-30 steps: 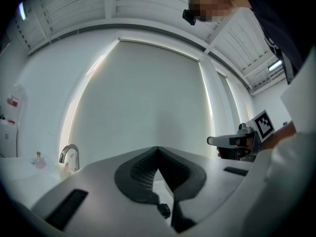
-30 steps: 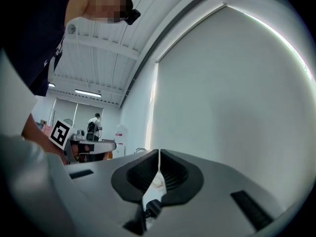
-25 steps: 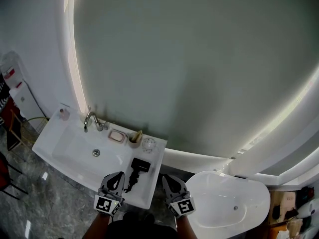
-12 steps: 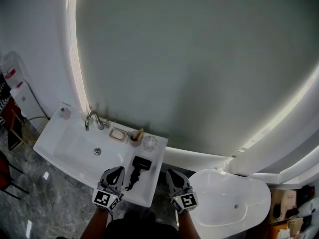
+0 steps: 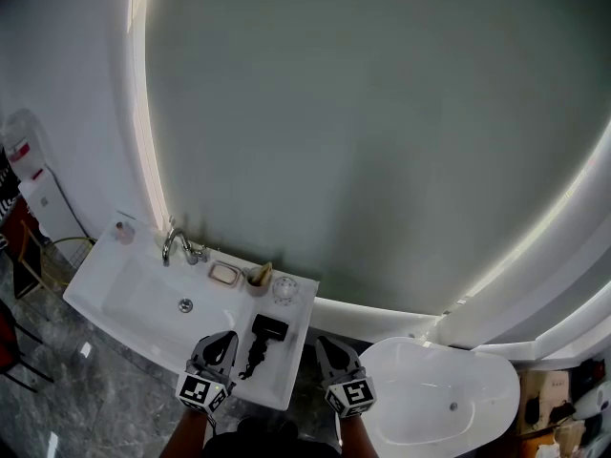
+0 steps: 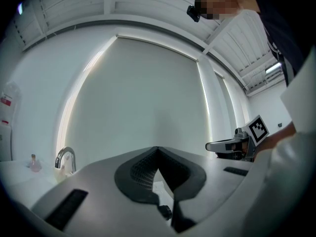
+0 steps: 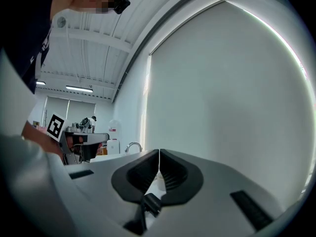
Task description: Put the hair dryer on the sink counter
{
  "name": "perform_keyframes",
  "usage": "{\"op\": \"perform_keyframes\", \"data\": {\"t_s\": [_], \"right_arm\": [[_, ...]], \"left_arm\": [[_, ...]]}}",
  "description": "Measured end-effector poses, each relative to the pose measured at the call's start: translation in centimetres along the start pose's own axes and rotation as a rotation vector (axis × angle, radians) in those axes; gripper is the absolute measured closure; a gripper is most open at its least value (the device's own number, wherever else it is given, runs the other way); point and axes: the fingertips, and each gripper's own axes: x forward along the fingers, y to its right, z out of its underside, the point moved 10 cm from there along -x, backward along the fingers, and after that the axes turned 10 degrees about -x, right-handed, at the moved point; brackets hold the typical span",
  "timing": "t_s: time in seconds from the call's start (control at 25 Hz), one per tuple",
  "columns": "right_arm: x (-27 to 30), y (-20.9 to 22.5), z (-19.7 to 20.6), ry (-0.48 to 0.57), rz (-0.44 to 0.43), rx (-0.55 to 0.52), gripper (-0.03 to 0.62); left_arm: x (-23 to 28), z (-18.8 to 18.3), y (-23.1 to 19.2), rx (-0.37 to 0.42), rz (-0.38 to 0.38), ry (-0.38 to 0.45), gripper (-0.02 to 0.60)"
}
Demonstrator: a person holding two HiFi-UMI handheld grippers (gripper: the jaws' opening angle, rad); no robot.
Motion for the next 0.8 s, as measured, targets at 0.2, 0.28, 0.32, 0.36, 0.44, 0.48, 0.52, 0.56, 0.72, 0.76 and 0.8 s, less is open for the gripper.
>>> {"op": "perform_keyframes", "data": {"t_s": [0.2,0.28,0.32,0.36,0.44,0.48,0.52,0.56,0.72,0.76,0.8], "right_arm": [[-0.5,0.1,0.1,-0.034,0.013,0.004,0.562],[-0.4,0.1,0.1,-0.028,0.013,0.006,0.562],[-0.4,0.1,0.1,-0.028,0.014,0.008,0.562],[-0.5,0.1,0.1,-0.029,0.014,0.013,0.563],[-0.5,-0.1,0.2,-0.032,0.012,0.018,0.562],[-0.5,-0.2,0.3,-0.032,0.010,0.017,0.563],[-0.5,-0.2,0.2,-0.032,0.009,0.016,0.562],[-0.5,-0.3,0.2,-0.031,0.009,0.015,0.563],[-0.7,-0.3,0.1,-0.029,0.002,0.015,0.562],[-0.8,-0.3,0.1,-0.032,0.001,0.015,0.563],[-0.9,-0.3,0.2,-0.036,0.002,0.014,0.563]], "left_arm": [[-0.5,0.1,-0.1,-0.016,-0.022,-0.008,0.558],[-0.6,0.1,-0.2,-0.025,-0.029,-0.009,0.558],[-0.6,0.1,-0.2,-0.030,-0.030,-0.011,0.558],[-0.6,0.1,-0.2,-0.033,-0.031,-0.014,0.558],[-0.7,0.3,-0.3,-0.031,-0.034,-0.019,0.558],[-0.8,0.3,-0.3,-0.032,-0.036,-0.021,0.558],[-0.8,0.3,-0.3,-0.034,-0.037,-0.022,0.558],[-0.8,0.3,-0.3,-0.034,-0.038,-0.024,0.558],[-0.9,0.2,0.0,-0.041,-0.048,-0.030,0.558],[-1.0,0.2,0.1,-0.042,-0.049,-0.031,0.558],[-1.1,0.2,0.2,-0.041,-0.050,-0.032,0.558]]}}
